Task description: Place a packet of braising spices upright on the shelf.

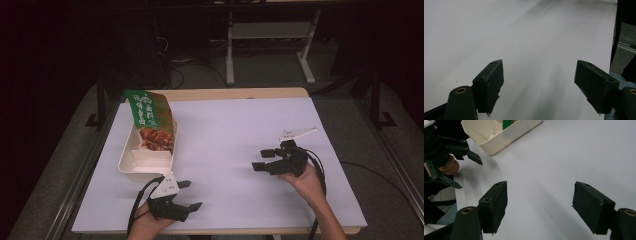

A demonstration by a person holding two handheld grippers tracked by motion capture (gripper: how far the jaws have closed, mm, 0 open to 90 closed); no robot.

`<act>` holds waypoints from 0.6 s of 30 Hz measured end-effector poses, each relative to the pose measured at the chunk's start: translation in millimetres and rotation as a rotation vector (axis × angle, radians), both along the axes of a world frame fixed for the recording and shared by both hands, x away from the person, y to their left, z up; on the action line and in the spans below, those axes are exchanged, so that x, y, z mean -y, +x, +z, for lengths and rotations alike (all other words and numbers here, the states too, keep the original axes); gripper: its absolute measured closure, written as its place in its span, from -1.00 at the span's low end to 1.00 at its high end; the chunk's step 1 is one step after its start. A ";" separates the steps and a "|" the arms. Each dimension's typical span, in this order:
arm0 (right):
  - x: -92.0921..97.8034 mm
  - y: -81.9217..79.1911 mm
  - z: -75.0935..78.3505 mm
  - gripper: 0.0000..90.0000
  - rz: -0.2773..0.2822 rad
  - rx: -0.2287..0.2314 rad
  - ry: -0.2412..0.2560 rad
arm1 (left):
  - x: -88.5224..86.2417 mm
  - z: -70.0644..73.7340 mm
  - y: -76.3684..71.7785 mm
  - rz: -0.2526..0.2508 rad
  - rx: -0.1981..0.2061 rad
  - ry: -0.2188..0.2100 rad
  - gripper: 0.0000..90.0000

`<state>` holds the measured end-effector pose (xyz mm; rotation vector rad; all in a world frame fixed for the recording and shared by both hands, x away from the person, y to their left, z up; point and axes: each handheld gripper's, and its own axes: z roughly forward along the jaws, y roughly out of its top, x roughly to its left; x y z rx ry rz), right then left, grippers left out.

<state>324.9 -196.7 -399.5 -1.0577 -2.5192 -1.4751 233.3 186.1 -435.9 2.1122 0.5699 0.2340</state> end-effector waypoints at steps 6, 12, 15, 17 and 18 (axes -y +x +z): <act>5.5 -5.8 -3.1 -0.40 -0.002 -0.004 0.004 | 0.5 -0.5 0.2 0.001 -0.002 0.006 -0.50; 13.4 -12.2 -6.4 -0.41 -0.012 -0.002 0.009 | 0.4 -0.2 0.2 0.000 0.001 0.008 -0.50; 17.9 -16.0 -9.0 -0.41 -0.020 -0.008 0.006 | 0.9 -0.4 0.2 0.001 -0.001 0.010 -0.50; 21.1 -18.1 -10.9 -0.41 -0.023 -0.007 0.008 | 1.1 -0.4 0.2 0.001 -0.001 0.011 -0.50; 23.2 -20.0 -12.2 -0.41 -0.029 -0.012 0.008 | 1.2 -0.5 0.2 0.001 -0.001 0.011 -0.50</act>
